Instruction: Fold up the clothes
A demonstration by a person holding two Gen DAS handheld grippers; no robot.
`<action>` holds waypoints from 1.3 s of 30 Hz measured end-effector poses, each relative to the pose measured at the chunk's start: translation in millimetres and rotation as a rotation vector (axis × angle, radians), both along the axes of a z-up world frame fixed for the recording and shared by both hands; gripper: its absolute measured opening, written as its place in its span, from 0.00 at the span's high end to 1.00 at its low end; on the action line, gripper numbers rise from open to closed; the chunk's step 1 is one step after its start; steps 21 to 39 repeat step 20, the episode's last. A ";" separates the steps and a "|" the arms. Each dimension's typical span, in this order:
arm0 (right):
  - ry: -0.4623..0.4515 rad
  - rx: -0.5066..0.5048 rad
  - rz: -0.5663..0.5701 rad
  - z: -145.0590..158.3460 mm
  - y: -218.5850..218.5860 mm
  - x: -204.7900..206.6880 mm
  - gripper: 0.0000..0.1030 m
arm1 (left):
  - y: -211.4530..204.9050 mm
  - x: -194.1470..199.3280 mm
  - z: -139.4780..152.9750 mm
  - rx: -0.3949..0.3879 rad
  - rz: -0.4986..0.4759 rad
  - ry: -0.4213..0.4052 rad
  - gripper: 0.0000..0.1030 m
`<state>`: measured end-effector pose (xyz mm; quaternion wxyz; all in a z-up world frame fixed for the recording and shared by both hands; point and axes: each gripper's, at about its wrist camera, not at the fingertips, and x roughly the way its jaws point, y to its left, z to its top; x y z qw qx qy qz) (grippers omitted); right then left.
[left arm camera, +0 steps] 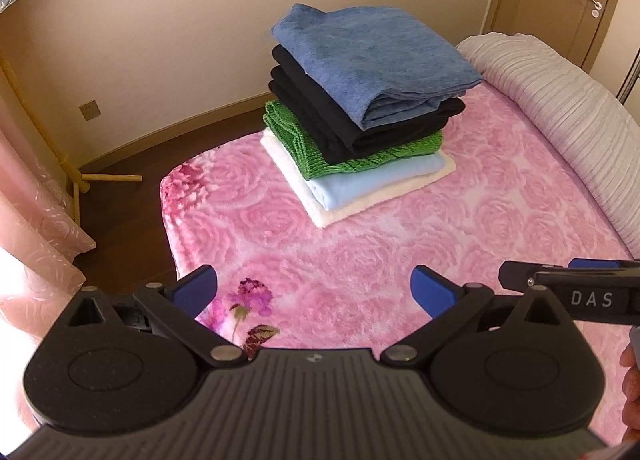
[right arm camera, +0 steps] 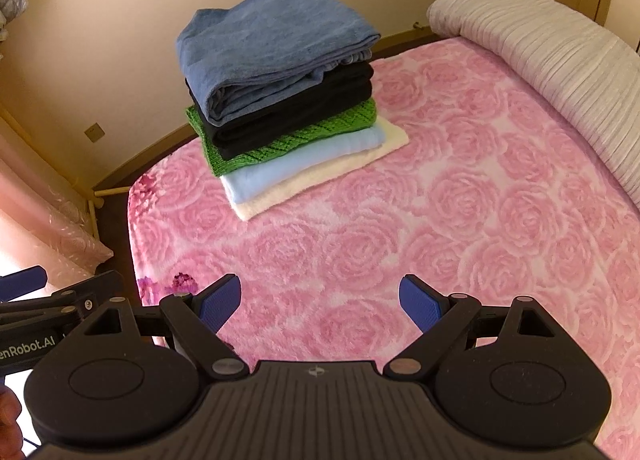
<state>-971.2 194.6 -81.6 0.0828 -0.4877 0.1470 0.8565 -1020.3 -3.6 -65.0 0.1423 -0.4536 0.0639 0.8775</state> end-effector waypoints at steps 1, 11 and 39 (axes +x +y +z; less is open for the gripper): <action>-0.001 -0.001 0.002 -0.4 -0.3 -1.6 0.14 | 0.1 -1.6 -0.8 0.000 0.002 -0.001 0.01; -0.004 -0.009 0.012 -1.3 -1.7 -9.1 0.14 | 1.5 -6.5 -1.5 -0.006 0.005 0.002 0.01; 0.016 -0.011 0.001 7.1 -4.5 -2.7 0.14 | -5.9 -2.1 9.3 0.023 0.024 0.035 0.01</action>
